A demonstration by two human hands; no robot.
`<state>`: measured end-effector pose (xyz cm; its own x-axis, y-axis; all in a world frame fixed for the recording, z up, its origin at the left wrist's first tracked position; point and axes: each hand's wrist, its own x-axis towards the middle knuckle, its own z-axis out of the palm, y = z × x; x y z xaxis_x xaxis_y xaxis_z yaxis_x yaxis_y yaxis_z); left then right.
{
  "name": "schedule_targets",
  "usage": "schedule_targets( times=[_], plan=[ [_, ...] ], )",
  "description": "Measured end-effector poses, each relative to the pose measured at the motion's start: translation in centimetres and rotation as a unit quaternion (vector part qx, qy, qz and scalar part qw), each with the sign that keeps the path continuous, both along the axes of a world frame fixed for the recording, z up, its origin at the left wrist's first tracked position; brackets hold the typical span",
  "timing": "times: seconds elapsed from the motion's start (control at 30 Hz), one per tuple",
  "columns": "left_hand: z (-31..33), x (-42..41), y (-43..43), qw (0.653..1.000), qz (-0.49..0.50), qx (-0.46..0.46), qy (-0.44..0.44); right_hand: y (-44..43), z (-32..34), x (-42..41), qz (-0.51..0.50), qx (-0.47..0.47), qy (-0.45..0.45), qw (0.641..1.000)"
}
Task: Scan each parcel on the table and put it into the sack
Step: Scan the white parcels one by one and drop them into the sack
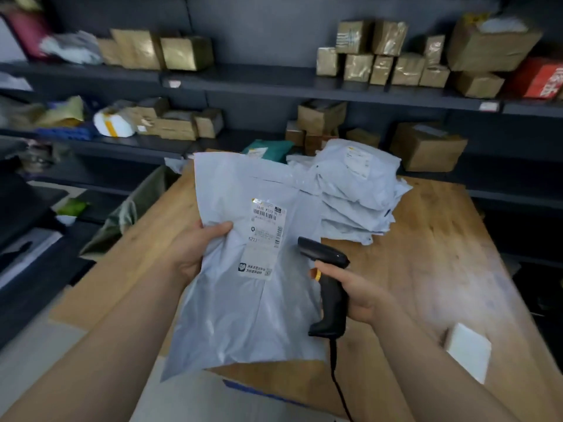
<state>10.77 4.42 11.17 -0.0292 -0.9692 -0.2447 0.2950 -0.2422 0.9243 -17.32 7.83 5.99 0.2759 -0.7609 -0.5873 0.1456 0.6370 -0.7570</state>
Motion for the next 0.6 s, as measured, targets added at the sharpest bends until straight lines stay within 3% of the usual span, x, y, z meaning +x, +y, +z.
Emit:
schedule_targets(
  times=[0.17,0.3,0.4,0.6],
  plan=[
    [0.7,12.0,2.0,0.996,0.087,-0.002,-0.014,-1.2,1.2,12.0,-0.036,-0.031,-0.014,0.999],
    [0.1,22.9,4.7,0.989,0.143,0.034,-0.031,-1.8,2.0,22.6,-0.015,-0.101,0.048,0.994],
    [-0.8,30.2,7.1,0.985,0.134,0.062,-0.087,-2.5,2.5,30.9,-0.007,-0.136,0.101,0.986],
    [-1.9,42.2,9.9,0.968,0.104,0.114,-0.197,-4.8,3.1,45.8,0.031,-0.115,0.128,0.985]
  ],
)
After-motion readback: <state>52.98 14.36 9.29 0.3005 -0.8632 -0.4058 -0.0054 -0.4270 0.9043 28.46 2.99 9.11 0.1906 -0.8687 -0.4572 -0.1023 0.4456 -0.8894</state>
